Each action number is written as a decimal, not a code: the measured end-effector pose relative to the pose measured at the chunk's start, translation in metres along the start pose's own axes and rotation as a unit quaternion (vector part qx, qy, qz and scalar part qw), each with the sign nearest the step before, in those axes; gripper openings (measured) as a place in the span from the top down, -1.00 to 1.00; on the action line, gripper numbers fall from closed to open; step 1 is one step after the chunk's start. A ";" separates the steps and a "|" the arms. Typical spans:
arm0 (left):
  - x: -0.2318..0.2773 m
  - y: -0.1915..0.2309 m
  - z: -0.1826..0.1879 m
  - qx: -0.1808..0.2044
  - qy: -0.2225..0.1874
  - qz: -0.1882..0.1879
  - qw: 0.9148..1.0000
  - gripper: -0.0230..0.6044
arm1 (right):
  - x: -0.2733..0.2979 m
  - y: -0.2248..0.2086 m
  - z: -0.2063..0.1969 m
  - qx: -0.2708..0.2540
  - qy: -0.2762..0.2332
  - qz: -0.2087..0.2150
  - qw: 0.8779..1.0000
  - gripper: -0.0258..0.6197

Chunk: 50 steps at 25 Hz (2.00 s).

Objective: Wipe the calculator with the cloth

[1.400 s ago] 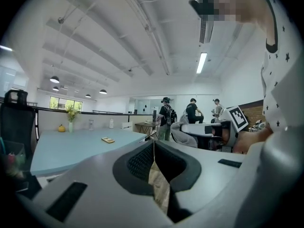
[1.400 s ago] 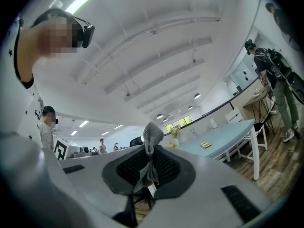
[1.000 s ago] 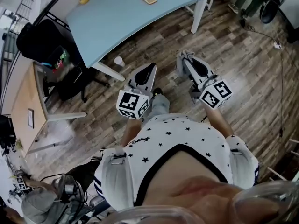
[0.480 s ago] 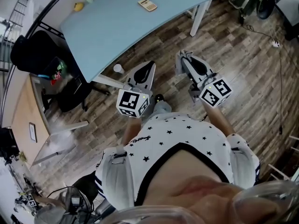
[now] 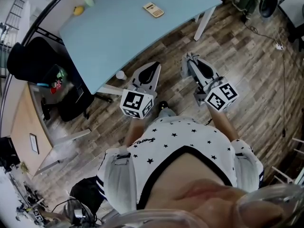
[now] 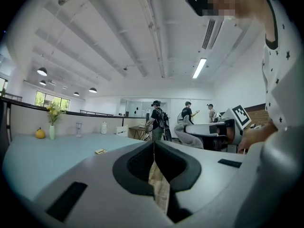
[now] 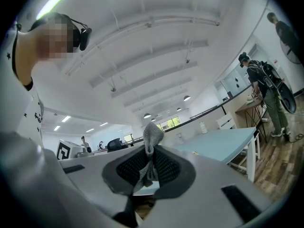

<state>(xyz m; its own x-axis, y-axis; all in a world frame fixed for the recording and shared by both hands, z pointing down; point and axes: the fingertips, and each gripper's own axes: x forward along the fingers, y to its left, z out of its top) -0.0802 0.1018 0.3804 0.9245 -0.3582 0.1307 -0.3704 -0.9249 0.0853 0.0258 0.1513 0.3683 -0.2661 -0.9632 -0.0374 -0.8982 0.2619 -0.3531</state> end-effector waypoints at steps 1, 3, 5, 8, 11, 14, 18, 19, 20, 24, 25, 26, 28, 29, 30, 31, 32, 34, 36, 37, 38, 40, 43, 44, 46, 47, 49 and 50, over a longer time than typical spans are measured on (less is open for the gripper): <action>0.001 0.005 0.001 0.000 -0.001 -0.001 1.000 0.83 | 0.005 -0.001 0.000 0.000 0.000 -0.002 1.000 0.79; 0.003 0.016 0.003 0.000 -0.003 -0.003 1.000 0.83 | 0.016 -0.001 0.001 -0.002 -0.001 -0.004 1.000 0.78; 0.004 0.028 0.004 -0.001 -0.004 -0.002 1.000 0.83 | 0.028 -0.001 0.001 -0.003 0.000 -0.003 1.000 0.78; 0.004 0.045 0.005 0.000 -0.006 0.002 1.000 0.83 | 0.045 0.000 0.000 -0.005 0.000 0.002 1.000 0.78; 0.002 0.060 0.009 0.001 -0.012 0.007 1.000 0.83 | 0.060 0.004 0.000 -0.007 0.001 0.007 1.000 0.78; -0.002 0.074 0.011 0.000 -0.017 0.012 1.000 0.83 | 0.074 0.008 -0.002 -0.010 0.003 0.013 1.000 0.78; -0.006 0.086 0.007 -0.005 -0.017 0.018 1.000 0.83 | 0.084 0.013 -0.004 -0.014 0.008 0.017 1.000 0.78; -0.007 0.087 0.006 -0.006 -0.016 0.017 1.000 0.83 | 0.086 0.012 -0.005 -0.015 0.009 0.017 1.000 0.78; -0.007 0.087 0.005 -0.007 -0.016 0.017 1.000 0.83 | 0.086 0.011 -0.005 -0.016 0.010 0.016 1.000 0.78; -0.006 0.088 0.004 -0.006 -0.014 0.019 1.000 0.83 | 0.092 0.006 -0.007 -0.009 0.012 0.019 1.000 0.78; -0.006 0.091 0.004 -0.005 -0.012 0.023 1.000 0.83 | 0.096 0.005 -0.008 -0.008 0.014 0.023 1.000 0.78; -0.005 0.095 0.004 -0.005 -0.011 0.028 1.000 0.83 | 0.100 0.003 -0.009 -0.007 0.016 0.028 0.999 0.78; -0.004 0.102 0.004 -0.004 -0.010 0.040 0.999 0.83 | 0.109 -0.002 -0.008 -0.006 0.018 0.036 0.999 0.78; -0.003 0.106 0.005 -0.003 -0.011 0.047 0.999 0.83 | 0.115 -0.006 -0.007 -0.006 0.018 0.040 0.999 0.78; -0.002 0.111 0.006 -0.002 -0.012 0.054 0.998 0.83 | 0.121 -0.009 -0.006 -0.005 0.018 0.045 0.999 0.78; 0.000 0.116 0.007 -0.002 -0.013 0.061 0.998 0.83 | 0.128 -0.013 -0.004 -0.005 0.018 0.051 0.999 0.78; 0.001 0.121 0.007 -0.001 -0.012 0.070 0.997 0.83 | 0.136 -0.015 -0.003 -0.005 0.019 0.060 0.998 0.78; 0.005 0.133 0.006 -0.004 -0.010 0.089 0.996 0.83 | 0.151 -0.019 -0.001 -0.004 0.022 0.078 0.997 0.78; 0.013 0.144 0.007 -0.008 -0.009 0.102 0.995 0.83 | 0.166 -0.025 0.001 -0.001 0.024 0.093 0.995 0.78; 0.018 0.148 0.008 -0.009 -0.010 0.105 0.994 0.83 | 0.172 -0.029 0.003 0.000 0.024 0.099 0.995 0.78; 0.025 0.151 0.011 -0.007 -0.012 0.107 0.994 0.83 | 0.179 -0.034 0.005 0.000 0.024 0.103 0.994 0.78; 0.037 0.157 0.016 -0.004 -0.016 0.113 0.993 0.83 | 0.190 -0.045 0.009 -0.001 0.027 0.111 0.993 0.78; 0.053 0.166 0.018 -0.007 -0.015 0.127 0.992 0.83 | 0.205 -0.061 0.012 0.002 0.034 0.125 0.992 0.78; 0.059 0.169 0.018 -0.008 -0.014 0.132 0.991 0.83 | 0.210 -0.067 0.014 0.003 0.036 0.130 0.991 0.78; 0.070 0.174 0.018 -0.011 -0.010 0.141 0.990 0.83 | 0.219 -0.078 0.017 0.005 0.040 0.137 0.990 0.78; 0.075 0.177 0.017 -0.014 -0.009 0.146 0.989 0.83 | 0.223 -0.084 0.018 0.008 0.041 0.140 0.989 0.78; 0.085 0.183 0.018 -0.016 -0.006 0.155 0.988 0.83 | 0.232 -0.095 0.020 0.014 0.045 0.146 0.988 0.78; 0.089 0.185 0.018 -0.016 -0.005 0.160 0.987 0.83 | 0.237 -0.100 0.022 0.014 0.047 0.151 0.987 0.78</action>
<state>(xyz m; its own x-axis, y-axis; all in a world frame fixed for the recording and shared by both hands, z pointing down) -0.0645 -0.1037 0.3898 0.7610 -0.6319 0.1471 -0.6455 -0.7603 0.0734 0.0597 -0.1044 0.3745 -0.5526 -0.8314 -0.0583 -0.7632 0.5329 -0.3655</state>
